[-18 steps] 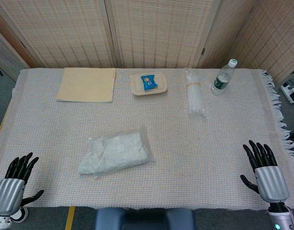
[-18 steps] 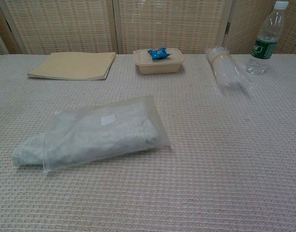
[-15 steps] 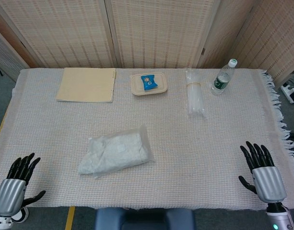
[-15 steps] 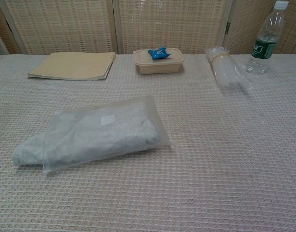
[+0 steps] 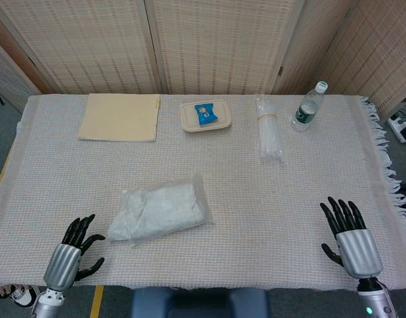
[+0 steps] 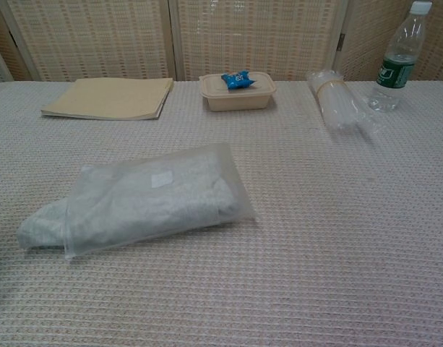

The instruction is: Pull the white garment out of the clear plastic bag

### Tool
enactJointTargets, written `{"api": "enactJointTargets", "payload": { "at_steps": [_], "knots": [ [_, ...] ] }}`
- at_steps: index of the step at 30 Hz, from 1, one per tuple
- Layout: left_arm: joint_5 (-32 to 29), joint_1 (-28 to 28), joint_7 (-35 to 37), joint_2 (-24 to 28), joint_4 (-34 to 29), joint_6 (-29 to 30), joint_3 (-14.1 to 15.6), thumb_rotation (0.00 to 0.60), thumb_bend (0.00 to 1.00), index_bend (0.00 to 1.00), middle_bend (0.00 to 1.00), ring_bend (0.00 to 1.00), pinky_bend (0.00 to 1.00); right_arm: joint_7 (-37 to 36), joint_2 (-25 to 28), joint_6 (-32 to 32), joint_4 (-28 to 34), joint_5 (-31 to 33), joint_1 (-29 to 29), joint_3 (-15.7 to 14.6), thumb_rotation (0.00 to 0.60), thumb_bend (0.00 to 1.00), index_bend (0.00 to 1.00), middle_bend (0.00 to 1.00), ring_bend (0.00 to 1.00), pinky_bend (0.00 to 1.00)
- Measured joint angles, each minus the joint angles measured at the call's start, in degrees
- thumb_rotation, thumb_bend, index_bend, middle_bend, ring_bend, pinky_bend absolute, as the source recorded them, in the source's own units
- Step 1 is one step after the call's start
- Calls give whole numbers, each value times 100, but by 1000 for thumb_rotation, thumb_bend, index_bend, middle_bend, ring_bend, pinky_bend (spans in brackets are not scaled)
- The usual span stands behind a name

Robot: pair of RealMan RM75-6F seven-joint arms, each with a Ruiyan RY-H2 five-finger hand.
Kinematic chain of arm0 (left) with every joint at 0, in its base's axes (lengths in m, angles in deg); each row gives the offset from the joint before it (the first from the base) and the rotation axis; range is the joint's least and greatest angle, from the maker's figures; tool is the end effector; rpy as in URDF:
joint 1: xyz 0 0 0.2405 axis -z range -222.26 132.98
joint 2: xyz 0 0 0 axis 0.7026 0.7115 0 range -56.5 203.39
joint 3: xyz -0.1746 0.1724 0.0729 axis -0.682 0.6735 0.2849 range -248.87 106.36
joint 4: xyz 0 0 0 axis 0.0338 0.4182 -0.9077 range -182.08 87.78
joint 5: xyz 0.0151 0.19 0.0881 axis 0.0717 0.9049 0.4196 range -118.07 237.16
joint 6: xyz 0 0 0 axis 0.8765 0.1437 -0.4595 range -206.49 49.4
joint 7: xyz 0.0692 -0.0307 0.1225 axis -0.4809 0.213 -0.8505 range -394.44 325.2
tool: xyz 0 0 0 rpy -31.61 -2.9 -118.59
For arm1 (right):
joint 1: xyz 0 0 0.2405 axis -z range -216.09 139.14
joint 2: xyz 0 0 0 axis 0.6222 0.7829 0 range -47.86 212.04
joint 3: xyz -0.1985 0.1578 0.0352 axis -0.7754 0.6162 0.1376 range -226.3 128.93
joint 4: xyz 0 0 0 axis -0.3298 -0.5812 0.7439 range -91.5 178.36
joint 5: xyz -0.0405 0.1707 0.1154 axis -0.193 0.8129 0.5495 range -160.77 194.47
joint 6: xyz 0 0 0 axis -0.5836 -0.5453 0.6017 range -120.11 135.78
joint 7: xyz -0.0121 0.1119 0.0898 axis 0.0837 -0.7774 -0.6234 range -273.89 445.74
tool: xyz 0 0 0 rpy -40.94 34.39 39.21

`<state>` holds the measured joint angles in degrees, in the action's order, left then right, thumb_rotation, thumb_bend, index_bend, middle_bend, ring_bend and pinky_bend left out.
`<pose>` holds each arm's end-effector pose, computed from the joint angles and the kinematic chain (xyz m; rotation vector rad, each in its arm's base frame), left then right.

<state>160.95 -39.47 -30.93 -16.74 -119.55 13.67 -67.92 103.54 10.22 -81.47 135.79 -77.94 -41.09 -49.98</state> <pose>-0.2772 0.1546 0.0283 -1.5599 -0.9104 -1.2207 -0.2836 -0.1517 0.1100 1.5356 -0.7179 0.8425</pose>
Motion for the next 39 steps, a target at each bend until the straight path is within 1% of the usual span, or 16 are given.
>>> {"api": "enactJointTargets", "payload": {
  "at_steps": [3, 6, 12, 19, 22, 26, 28, 32, 39],
  "knots": [
    [-132, 125, -97, -502, 549, -118, -201, 600, 239, 408, 12, 0, 0, 83, -42, 2, -17, 43, 3, 40, 600, 139, 0, 0, 0, 0],
    [-233, 224, -307, -824, 936, -169, -356, 600, 229, 407, 17, 0, 0, 88, -54, 13, -13, 31, 9, 34, 600, 139, 0, 0, 0, 0],
    [-530, 352, -360, -1264, 1630, -336, -521, 600, 218, 404, 16, 0, 0, 1, -4, 4, 10, -56, 27, 2, 600, 140, 0, 0, 0, 0],
    [-782, 452, -334, -1454, 1856, -585, -563, 600, 218, 405, 0, 0, 0, -38, 7, 23, 19, -47, 34, 21, 600, 139, 0, 0, 0, 0],
    [-799, 495, -277, -1563, 1983, -591, -563, 600, 224, 435, 1, 0, 0, -29, 6, 37, 18, -54, 35, 19, 600, 139, 0, 0, 0, 0],
    [-799, 553, -146, -1719, 2176, -574, -551, 600, 273, 507, 16, 0, 0, -8, -7, 49, 6, -52, 38, 25, 600, 138, 0, 0, 0, 0],
    [-771, 577, -52, -1802, 2292, -525, -526, 600, 318, 549, 29, 0, 0, 7, -18, 65, 2, -42, 36, 32, 600, 138, 0, 0, 0, 0],
    [-684, 616, 123, -1962, 2493, -390, -455, 600, 374, 582, 45, 0, 0, 55, -39, 90, 0, -45, 34, 29, 600, 139, 0, 0, 0, 0],
    [-592, 693, 369, -2165, 2709, -190, -392, 600, 502, 680, 87, 0, 0, 118, -72, 126, -30, -76, 38, 5, 600, 140, 0, 0, 0, 0]
  ]
}}
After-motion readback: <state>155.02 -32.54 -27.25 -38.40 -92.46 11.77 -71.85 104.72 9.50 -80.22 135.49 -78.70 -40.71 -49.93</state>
